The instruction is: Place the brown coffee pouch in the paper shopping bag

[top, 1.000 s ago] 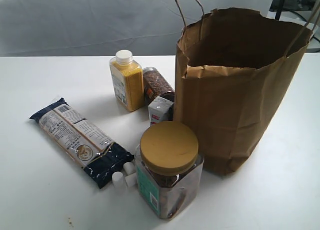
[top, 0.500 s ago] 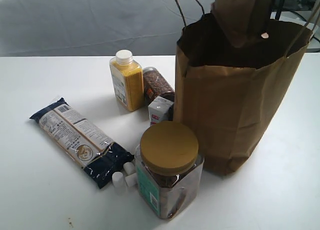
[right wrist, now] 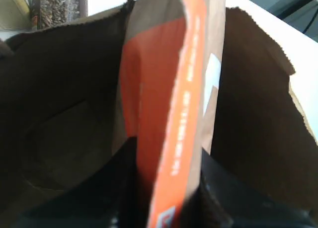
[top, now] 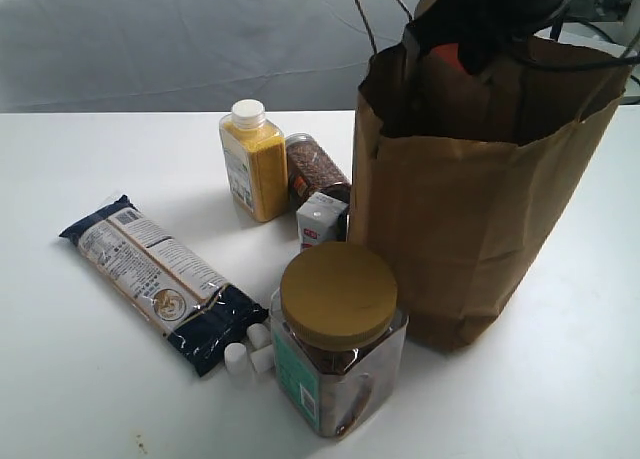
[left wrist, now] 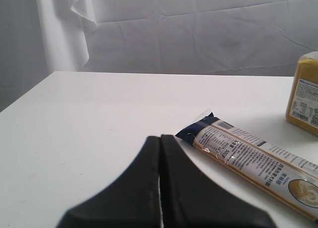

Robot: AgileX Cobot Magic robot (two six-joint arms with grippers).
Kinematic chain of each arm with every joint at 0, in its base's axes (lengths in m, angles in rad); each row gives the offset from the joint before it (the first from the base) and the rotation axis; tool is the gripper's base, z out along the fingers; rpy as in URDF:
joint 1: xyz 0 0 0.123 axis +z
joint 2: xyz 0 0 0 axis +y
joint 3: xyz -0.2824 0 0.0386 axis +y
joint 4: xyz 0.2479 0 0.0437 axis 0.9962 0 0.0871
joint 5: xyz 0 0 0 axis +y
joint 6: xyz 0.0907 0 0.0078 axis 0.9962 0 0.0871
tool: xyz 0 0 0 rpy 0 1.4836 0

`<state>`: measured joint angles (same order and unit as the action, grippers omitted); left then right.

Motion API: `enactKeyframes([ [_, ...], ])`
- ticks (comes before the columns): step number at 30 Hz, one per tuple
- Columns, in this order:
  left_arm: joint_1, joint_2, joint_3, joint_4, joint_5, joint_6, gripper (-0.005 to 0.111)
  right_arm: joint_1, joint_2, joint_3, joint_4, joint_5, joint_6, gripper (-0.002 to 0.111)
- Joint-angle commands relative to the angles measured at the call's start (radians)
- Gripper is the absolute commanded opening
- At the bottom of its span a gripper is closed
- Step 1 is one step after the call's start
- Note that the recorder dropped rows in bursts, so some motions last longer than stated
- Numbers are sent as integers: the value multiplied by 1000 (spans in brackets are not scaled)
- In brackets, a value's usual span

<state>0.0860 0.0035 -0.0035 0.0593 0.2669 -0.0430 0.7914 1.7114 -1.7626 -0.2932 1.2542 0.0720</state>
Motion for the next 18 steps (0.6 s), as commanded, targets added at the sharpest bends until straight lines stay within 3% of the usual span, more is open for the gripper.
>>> enactKeyframes([
  [1, 3, -3, 4, 5, -2, -3, 0, -3, -9, -3, 1, -33, 6, 16],
  [3, 3, -3, 4, 5, -2, -3, 0, -3, -9, -3, 1, -33, 6, 31],
  [4, 3, -3, 4, 5, -2, -3, 0, -3, -9, -3, 1, -33, 6, 48],
  [5, 3, -3, 4, 5, -2, -3, 0, -3, -9, -3, 1, -33, 6, 57],
  [6, 3, -3, 4, 5, -2, -3, 0, -3, -9, -3, 8, -33, 6, 63],
  [8, 3, -3, 4, 5, -2, -3, 0, -3, -11, -3, 23, -33, 6, 64],
  [12, 3, -3, 4, 5, -2, -3, 0, -3, -63, -3, 24, -33, 6, 55],
  [14, 3, -3, 4, 5, -2, -3, 0, -3, -123, -3, 78, -33, 8, 31],
  [18, 3, -3, 4, 5, -2, -3, 0, -2, -204, -3, 178, -33, -23, 0],
])
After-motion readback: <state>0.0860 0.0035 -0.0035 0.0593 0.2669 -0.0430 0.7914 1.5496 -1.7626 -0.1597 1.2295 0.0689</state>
